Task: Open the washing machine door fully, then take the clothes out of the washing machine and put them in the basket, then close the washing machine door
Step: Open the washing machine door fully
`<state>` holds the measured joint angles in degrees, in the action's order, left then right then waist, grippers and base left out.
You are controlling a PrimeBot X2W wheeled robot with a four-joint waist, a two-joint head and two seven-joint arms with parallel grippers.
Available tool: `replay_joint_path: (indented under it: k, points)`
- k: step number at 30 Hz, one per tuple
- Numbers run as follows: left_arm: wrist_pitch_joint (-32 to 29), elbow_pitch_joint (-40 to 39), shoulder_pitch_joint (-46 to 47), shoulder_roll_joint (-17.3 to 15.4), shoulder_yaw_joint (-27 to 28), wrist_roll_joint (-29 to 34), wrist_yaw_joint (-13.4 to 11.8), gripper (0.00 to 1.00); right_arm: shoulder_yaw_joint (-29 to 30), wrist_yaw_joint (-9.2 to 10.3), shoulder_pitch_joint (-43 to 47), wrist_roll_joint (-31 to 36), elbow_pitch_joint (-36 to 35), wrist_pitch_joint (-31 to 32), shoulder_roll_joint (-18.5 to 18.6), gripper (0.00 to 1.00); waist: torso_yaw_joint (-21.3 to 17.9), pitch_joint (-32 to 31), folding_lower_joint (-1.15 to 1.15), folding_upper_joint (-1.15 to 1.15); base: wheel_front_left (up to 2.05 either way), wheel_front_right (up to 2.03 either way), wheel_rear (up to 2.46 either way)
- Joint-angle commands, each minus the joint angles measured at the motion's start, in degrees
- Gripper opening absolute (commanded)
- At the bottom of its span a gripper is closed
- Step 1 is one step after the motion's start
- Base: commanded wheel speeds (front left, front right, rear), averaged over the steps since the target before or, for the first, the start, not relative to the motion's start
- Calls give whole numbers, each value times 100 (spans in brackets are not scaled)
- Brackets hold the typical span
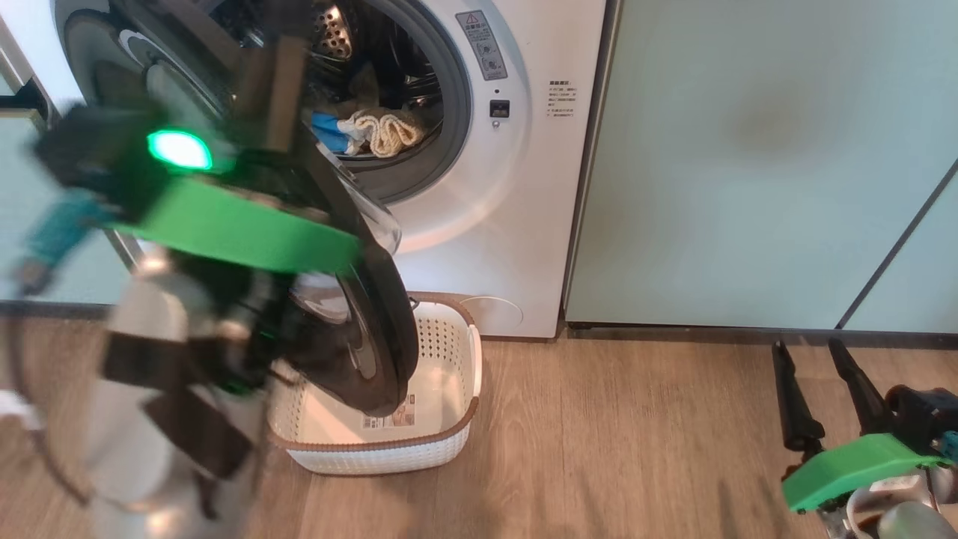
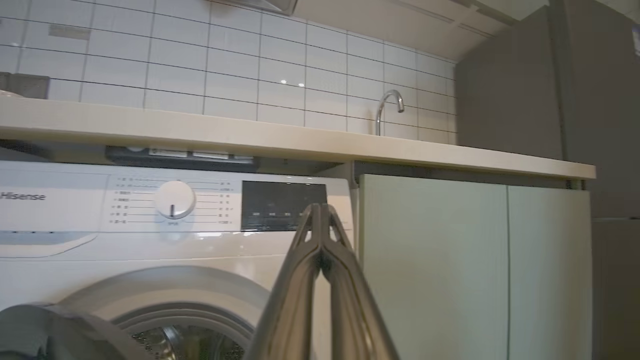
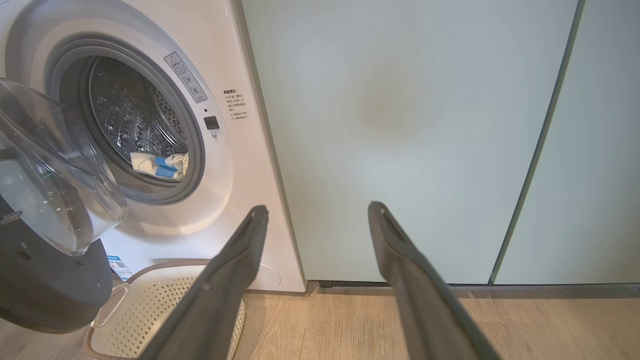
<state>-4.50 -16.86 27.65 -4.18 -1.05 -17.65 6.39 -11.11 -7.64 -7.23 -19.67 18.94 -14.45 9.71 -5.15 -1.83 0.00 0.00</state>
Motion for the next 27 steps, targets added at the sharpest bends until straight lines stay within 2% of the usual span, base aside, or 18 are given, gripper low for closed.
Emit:
replay_joint_path:
  k: [1,8,14,23,27]
  points:
    - [-129,-278,310,-57,-61,50,-12,0,-96,15,-113,-6,-156,-55,23,100,-7,6,0,0,0,0,0]
    - [-446,-598,210,96,-1516,73,-101,0,-106,15,-143,-18,-145,-55,34,100,-48,42,0,0,0,0,0]
    - [-419,-370,-61,123,-2515,-46,-274,0,-101,15,-146,-13,-119,-55,35,100,-102,79,0,0,0,0,0]
    - [-100,399,-496,128,-3378,55,-445,0,-75,15,-160,-10,-104,-55,40,100,-124,116,0,0,0,0,0]
    - [215,850,-660,129,-3562,156,-683,0,-61,15,-168,-1,-108,-55,46,100,-102,139,0,0,0,0,0]
